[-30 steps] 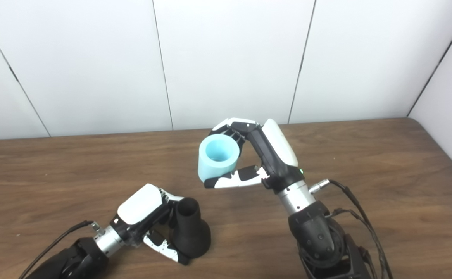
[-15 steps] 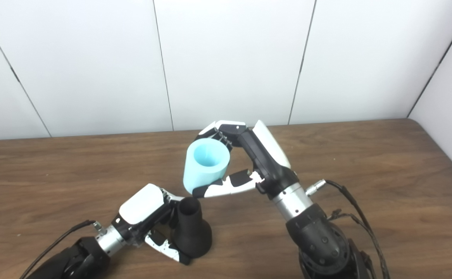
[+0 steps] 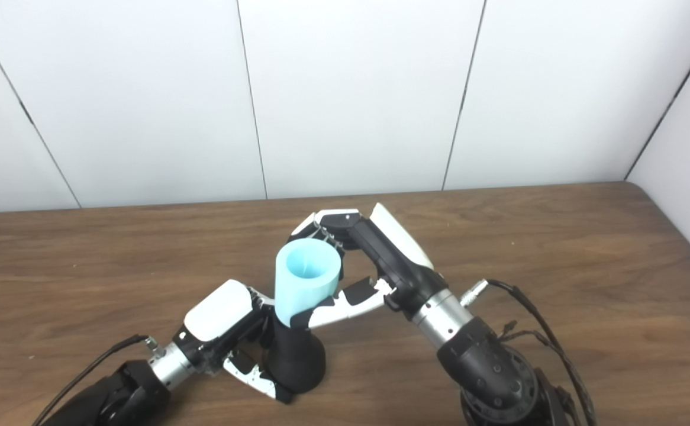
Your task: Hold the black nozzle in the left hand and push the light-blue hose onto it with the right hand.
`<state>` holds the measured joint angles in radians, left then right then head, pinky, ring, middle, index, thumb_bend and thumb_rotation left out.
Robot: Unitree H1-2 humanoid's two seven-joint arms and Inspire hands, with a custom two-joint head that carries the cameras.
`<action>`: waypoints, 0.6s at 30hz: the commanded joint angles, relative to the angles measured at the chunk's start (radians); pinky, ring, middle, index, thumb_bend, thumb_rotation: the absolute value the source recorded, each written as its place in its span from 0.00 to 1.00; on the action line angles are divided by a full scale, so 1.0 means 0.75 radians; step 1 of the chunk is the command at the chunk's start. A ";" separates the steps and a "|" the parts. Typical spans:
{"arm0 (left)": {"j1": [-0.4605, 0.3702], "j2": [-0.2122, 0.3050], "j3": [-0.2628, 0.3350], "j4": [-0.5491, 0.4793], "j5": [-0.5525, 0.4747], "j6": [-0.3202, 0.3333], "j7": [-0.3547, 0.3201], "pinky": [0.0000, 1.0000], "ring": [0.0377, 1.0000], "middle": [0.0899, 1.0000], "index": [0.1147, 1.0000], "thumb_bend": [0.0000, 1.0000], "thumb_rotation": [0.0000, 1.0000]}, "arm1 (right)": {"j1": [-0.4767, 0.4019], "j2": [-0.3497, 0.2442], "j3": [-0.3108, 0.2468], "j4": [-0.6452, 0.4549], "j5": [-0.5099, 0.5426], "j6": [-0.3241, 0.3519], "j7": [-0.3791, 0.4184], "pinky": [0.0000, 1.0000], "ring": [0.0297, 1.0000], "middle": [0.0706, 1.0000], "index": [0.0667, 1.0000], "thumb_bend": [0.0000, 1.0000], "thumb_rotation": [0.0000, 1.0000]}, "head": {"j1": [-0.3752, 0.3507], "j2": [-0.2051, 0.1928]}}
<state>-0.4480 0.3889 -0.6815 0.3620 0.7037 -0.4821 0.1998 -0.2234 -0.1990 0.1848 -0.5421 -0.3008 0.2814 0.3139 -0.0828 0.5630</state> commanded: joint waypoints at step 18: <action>0.128 -0.053 -0.030 0.021 0.033 0.017 -0.071 0.13 0.16 0.42 0.41 0.52 0.00 | -0.016 0.015 0.047 0.228 0.030 -0.280 -0.073 0.28 0.37 0.43 0.50 0.51 0.00 | 0.015 0.002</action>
<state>-0.4325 0.3799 -0.6628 0.3402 0.7088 -0.4771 0.1800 -0.2216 -0.1908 0.2125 -0.3757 -0.2785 0.1098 0.2682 -0.0706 0.5645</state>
